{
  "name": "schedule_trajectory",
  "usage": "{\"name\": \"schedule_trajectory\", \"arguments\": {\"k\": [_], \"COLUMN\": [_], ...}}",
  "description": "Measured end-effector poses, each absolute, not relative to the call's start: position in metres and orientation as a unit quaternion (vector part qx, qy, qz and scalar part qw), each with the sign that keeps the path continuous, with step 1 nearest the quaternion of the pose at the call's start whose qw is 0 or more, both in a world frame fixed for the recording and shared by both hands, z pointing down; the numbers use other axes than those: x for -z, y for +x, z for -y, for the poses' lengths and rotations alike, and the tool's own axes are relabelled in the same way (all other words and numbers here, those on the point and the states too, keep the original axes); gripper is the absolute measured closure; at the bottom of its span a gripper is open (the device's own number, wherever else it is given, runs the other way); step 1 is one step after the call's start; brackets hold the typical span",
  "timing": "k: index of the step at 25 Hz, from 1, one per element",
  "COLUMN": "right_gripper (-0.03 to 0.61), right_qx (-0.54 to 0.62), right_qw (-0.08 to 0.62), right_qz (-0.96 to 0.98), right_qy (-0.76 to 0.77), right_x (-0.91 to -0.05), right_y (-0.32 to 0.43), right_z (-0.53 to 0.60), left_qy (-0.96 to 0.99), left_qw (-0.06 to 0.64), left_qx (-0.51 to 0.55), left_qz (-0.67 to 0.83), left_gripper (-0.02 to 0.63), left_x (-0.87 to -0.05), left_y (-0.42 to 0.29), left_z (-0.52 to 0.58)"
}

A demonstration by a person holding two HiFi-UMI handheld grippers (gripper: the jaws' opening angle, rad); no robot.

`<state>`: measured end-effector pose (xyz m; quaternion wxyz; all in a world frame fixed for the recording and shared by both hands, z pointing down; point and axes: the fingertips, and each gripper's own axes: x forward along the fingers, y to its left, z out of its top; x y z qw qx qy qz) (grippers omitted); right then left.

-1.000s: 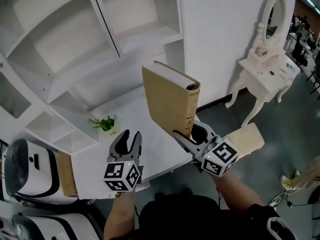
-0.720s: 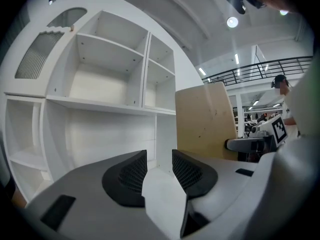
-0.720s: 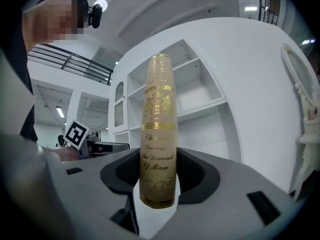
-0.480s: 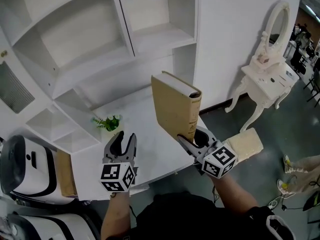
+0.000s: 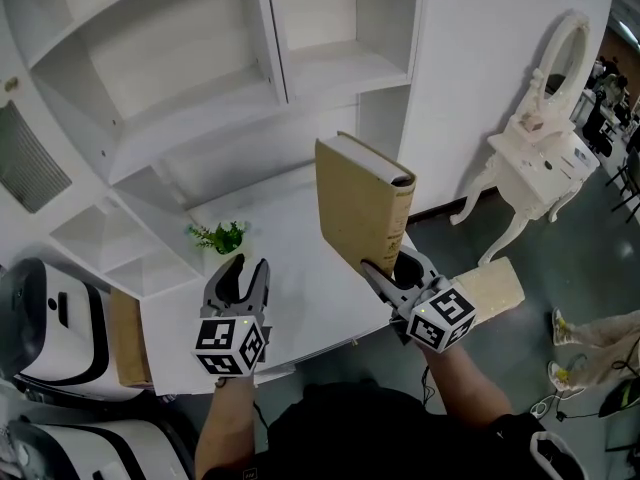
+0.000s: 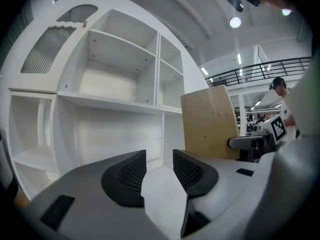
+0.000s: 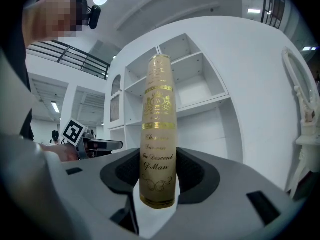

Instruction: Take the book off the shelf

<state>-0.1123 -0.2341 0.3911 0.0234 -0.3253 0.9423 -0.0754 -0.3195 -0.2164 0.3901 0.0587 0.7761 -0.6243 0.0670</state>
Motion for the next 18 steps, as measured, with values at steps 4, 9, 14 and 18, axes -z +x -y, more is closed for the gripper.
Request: {"name": "schedule_trajectory", "arguments": {"k": [4,9,14,18], "right_gripper": [0.374,0.374,0.374,0.374], "right_qx": [0.084,0.077,0.077,0.073], "right_qw": [0.031,0.022,0.014,0.013], "right_qz": [-0.939,-0.938,-0.937,-0.939], "right_qy": [-0.331,-0.338,-0.34,-0.337], "right_x": [-0.393,-0.393,-0.393,-0.39], "right_y": [-0.113,-0.112,-0.113,-0.114], "right_z": [0.235,0.235,0.233,0.23], "left_qy": [0.778,0.78,0.779,0.78], "left_qw": [0.058,0.05,0.046,0.051], "left_qx": [-0.07,-0.079,-0.08,-0.084], "left_qz": [0.622,0.619,0.621,0.618], "left_gripper": [0.442,0.442,0.442,0.442], "left_x": [-0.391,-0.385,-0.377,-0.38], "left_y": [-0.325,-0.328,-0.331,-0.33], "left_z": [0.215,0.213,0.212,0.207]}}
